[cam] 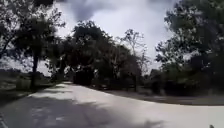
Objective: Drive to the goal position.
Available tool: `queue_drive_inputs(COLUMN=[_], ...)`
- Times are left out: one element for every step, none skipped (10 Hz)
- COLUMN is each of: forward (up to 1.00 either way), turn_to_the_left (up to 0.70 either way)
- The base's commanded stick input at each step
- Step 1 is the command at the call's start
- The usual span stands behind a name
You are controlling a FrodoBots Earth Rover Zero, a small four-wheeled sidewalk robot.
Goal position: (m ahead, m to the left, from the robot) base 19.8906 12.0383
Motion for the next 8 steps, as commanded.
queue_drive_inputs(forward=[0.85,0.85,0.85,0.85,0.85,0.85,0.85,0.85], turn_to_the_left=[0.0,0.0,0.34,0.24,0.0,0.0,0.0,0.0])
